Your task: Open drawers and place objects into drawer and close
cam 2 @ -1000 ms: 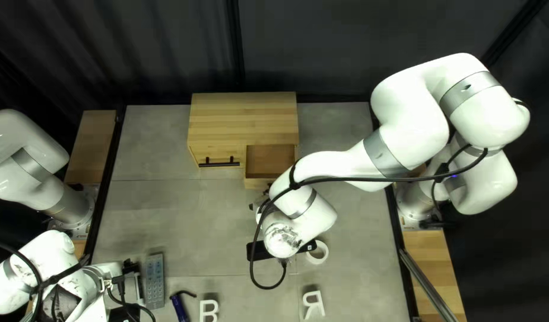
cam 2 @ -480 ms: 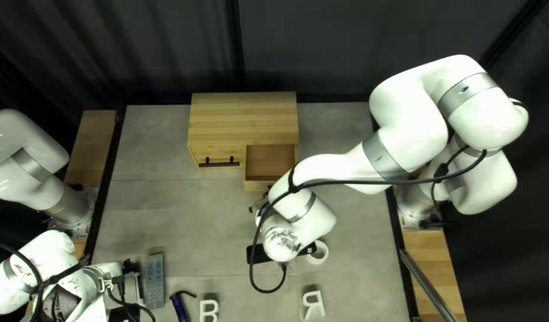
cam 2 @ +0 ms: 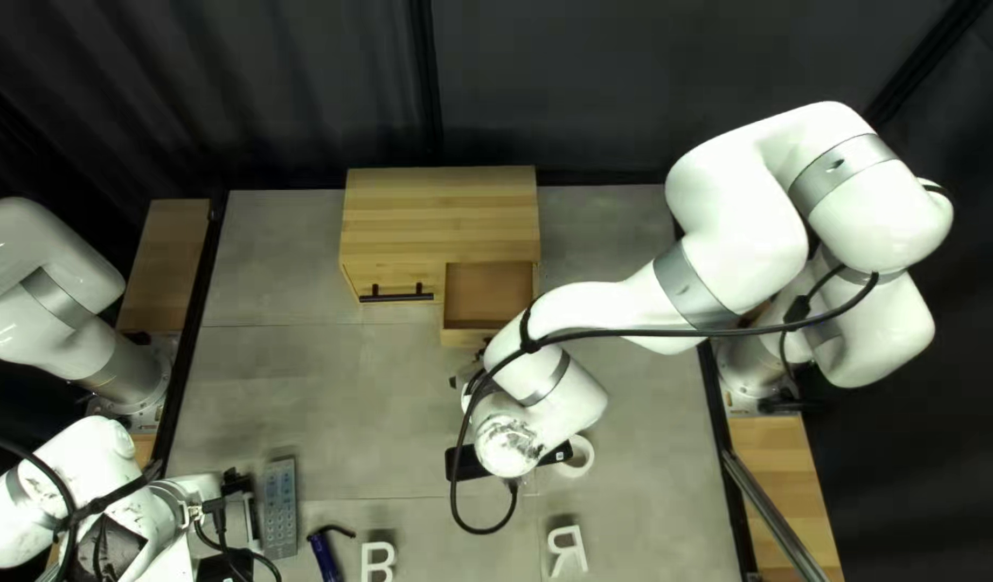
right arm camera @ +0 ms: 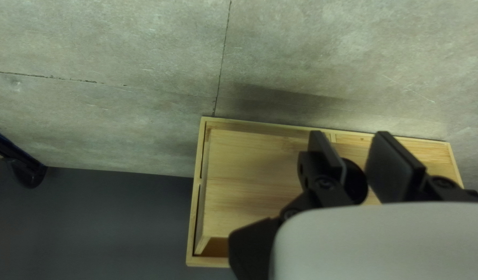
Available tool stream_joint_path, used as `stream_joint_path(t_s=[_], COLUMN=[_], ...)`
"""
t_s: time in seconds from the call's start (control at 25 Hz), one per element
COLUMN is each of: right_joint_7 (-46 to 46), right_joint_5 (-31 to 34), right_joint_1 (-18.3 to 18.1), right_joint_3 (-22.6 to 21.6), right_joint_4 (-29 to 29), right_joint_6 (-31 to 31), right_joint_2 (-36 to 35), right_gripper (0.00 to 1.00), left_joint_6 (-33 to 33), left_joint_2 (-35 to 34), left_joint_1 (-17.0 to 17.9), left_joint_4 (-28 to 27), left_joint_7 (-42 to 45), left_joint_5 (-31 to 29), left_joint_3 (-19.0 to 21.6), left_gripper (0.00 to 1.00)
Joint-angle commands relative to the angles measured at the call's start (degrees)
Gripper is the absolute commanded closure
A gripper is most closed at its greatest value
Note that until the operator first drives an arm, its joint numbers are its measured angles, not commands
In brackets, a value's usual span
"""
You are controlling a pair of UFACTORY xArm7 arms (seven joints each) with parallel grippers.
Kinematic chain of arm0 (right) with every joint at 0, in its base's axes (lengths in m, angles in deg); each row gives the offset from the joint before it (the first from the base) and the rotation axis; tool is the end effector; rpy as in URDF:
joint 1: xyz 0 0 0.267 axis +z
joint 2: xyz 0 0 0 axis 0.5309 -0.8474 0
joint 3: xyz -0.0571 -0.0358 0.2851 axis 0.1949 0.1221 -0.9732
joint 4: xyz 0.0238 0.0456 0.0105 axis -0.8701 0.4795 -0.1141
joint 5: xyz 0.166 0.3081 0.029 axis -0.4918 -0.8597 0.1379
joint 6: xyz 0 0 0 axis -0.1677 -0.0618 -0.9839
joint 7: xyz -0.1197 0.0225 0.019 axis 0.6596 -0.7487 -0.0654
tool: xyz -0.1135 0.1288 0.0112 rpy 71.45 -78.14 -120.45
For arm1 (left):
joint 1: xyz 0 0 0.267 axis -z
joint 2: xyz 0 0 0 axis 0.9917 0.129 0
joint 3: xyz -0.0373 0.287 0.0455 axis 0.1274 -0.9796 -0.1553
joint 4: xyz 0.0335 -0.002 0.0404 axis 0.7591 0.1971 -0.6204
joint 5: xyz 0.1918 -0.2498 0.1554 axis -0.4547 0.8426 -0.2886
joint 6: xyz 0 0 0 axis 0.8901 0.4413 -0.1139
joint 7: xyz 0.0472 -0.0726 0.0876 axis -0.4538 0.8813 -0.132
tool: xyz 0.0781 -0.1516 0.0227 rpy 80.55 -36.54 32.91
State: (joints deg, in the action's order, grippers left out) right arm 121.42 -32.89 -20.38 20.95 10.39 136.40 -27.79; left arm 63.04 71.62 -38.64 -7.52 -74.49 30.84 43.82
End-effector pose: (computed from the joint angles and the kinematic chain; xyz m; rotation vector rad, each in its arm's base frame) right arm 0.4697 0.0237 0.1115 1.6843 1.9712 -0.6062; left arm 0.1969 -0.2052 0.1262 -2.3042 1.8652 0.5610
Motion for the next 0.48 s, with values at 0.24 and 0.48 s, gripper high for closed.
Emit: stream_joint_path(t_s=[0.24, 0.48], right_joint_7=[-0.19, -0.25], right_joint_5=[-0.09, -0.23], right_joint_1=[0.23, 0.21], right_joint_3=[-0.2, -0.23], right_joint_4=[-0.18, -0.32], right_joint_6=[-0.03, -0.24], right_joint_2=[-0.22, -0.31], right_gripper=[0.92, 0.0], left_joint_6=[0.0, 0.0], left_joint_2=[0.0, 0.0], left_joint_1=[0.0, 0.0], left_joint_4=[0.0, 0.0], left_joint_7=[0.0, 0.0], left_joint_5=[0.0, 0.0], left_joint_3=[0.0, 0.0], left_gripper=[0.0, 0.0])
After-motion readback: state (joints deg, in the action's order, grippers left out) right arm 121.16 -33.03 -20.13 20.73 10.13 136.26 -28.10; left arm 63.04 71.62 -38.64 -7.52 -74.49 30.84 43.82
